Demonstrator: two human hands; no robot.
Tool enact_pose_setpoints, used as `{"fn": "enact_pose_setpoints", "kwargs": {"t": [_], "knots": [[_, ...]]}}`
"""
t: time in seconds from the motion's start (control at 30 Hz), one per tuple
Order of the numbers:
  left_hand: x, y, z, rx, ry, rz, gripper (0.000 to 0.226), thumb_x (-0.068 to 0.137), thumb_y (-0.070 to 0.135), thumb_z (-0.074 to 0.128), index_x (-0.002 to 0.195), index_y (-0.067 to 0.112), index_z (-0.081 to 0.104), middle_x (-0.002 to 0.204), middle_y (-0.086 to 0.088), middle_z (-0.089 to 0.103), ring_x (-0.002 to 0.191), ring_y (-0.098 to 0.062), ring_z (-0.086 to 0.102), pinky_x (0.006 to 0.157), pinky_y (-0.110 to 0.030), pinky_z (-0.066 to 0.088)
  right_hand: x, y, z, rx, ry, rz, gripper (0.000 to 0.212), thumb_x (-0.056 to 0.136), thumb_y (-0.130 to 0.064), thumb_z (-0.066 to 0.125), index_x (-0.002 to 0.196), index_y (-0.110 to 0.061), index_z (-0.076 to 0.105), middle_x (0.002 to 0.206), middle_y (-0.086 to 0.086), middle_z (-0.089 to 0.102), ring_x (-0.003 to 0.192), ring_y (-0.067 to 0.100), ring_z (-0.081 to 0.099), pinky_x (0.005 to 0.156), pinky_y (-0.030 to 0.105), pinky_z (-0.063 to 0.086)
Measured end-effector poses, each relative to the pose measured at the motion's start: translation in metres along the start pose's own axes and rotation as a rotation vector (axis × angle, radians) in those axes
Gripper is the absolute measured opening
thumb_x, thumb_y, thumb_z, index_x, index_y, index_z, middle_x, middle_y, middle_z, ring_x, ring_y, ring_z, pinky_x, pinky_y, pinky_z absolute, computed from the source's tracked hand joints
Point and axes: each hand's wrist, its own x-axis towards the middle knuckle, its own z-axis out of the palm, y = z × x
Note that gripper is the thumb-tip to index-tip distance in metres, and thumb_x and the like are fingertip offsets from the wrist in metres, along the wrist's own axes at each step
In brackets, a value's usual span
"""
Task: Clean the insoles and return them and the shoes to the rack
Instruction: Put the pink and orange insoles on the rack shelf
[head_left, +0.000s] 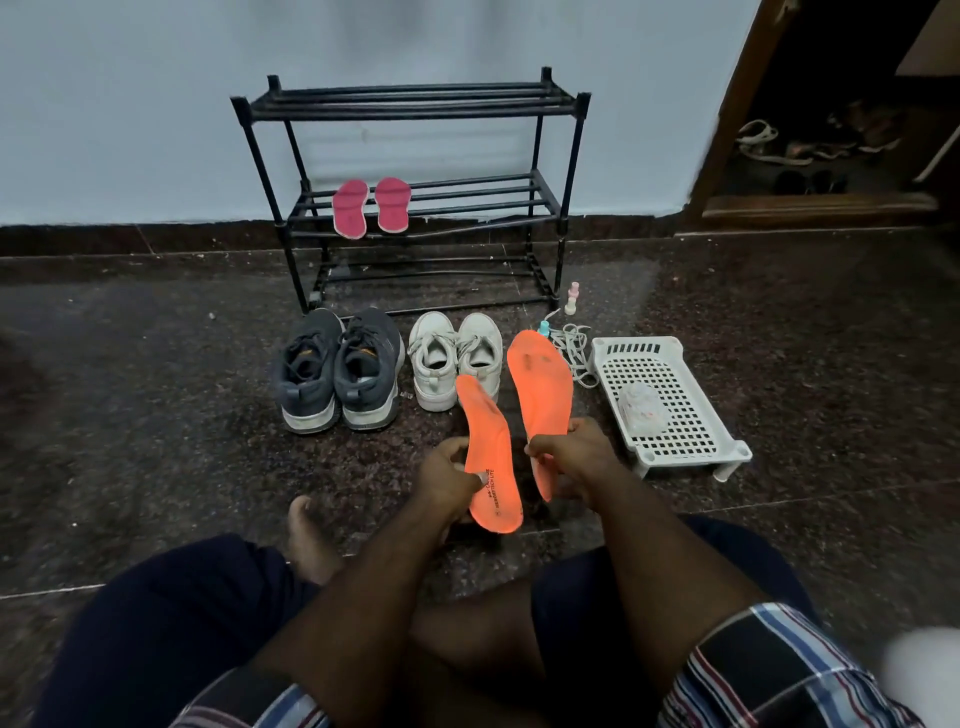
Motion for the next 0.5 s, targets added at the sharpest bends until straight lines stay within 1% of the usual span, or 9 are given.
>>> {"fn": "enact_pose_setpoints", "kwargs": {"t": [0.07,0.1,0.17,0.2,0.23,0.33,0.37,0.43,0.5], "knots": [[-0.001,0.01,-0.007,0.066,0.014,0.088,0.043,0.086,-0.009,0.066,0.125,0.007,0.062,0.086,-0.006,0.069,0.072,-0.016,0.065,0.063,-0.028,0.055,-0.008,-0.011,-0.001,0.034,0.026,-0.041,0.023,0.063,-0.007,0.076,0.078,-0.014,0.059,0.078,0.015,0.069,0.074,0.034,0.069,0.062,0.054,0.058],[-0.003,0.018,-0.012,0.091,0.017,0.124,0.045,0.085,-0.01,0.066,0.127,0.005,0.061,0.088,-0.006,0.069,0.073,-0.015,0.065,0.064,-0.025,0.053,-0.011,-0.016,-0.001,0.041,0.03,-0.056,0.024,0.064,-0.006,0.076,0.077,-0.015,0.058,0.079,0.014,0.069,0.076,0.035,0.07,0.065,0.056,0.059],[-0.002,0.034,-0.022,0.101,0.019,0.188,0.045,0.085,-0.011,0.064,0.128,0.002,0.06,0.096,-0.007,0.068,0.081,-0.017,0.064,0.06,-0.013,0.049,-0.013,-0.031,-0.002,0.045,0.031,-0.078,0.028,0.059,-0.01,0.076,0.08,-0.015,0.059,0.081,0.013,0.07,0.078,0.033,0.07,0.069,0.059,0.058],[0.002,0.043,-0.028,0.106,0.027,0.214,0.045,0.086,-0.011,0.065,0.128,0.001,0.059,0.1,-0.009,0.067,0.086,-0.018,0.062,0.058,-0.009,0.046,-0.01,-0.039,-0.002,0.042,0.036,-0.1,0.031,0.055,-0.014,0.077,0.081,-0.016,0.06,0.08,0.012,0.071,0.077,0.031,0.071,0.069,0.06,0.058],[0.005,0.054,-0.033,0.112,0.032,0.234,0.044,0.086,-0.009,0.065,0.128,0.002,0.058,0.103,-0.01,0.067,0.088,-0.019,0.061,0.057,-0.008,0.046,-0.007,-0.048,-0.003,0.029,0.044,-0.12,0.034,0.052,-0.016,0.077,0.082,-0.018,0.06,0.08,0.011,0.071,0.076,0.031,0.071,0.069,0.059,0.058],[0.032,0.084,-0.048,0.119,0.054,0.292,0.043,0.087,-0.005,0.067,0.128,0.005,0.059,0.101,-0.007,0.065,0.087,-0.019,0.06,0.06,-0.014,0.047,0.012,-0.084,0.0,0.027,0.071,-0.185,0.029,0.055,-0.014,0.075,0.078,-0.02,0.058,0.08,0.009,0.07,0.076,0.032,0.07,0.07,0.059,0.058],[0.045,0.094,-0.051,0.111,0.066,0.303,0.044,0.087,-0.005,0.067,0.128,0.006,0.06,0.101,-0.007,0.065,0.086,-0.02,0.061,0.061,-0.017,0.048,0.023,-0.097,0.001,0.021,0.072,-0.203,0.031,0.054,-0.016,0.074,0.079,-0.021,0.057,0.081,0.008,0.07,0.077,0.031,0.07,0.071,0.058,0.058],[0.074,0.113,-0.056,0.102,0.118,0.317,0.045,0.084,0.0,0.071,0.127,0.011,0.063,0.103,-0.008,0.068,0.09,-0.025,0.065,0.073,-0.029,0.054,0.052,-0.121,0.006,-0.01,0.082,-0.235,0.042,0.044,-0.026,0.074,0.082,-0.022,0.056,0.084,0.006,0.069,0.077,0.03,0.07,0.069,0.057,0.059],[0.115,0.131,-0.062,0.058,0.165,0.313,0.047,0.079,0.006,0.076,0.124,0.015,0.064,0.106,-0.009,0.072,0.093,-0.029,0.069,0.083,-0.046,0.058,0.098,-0.146,0.012,-0.05,0.088,-0.275,0.052,0.036,-0.035,0.073,0.083,-0.022,0.054,0.087,0.007,0.069,0.077,0.031,0.069,0.067,0.055,0.059]]}}
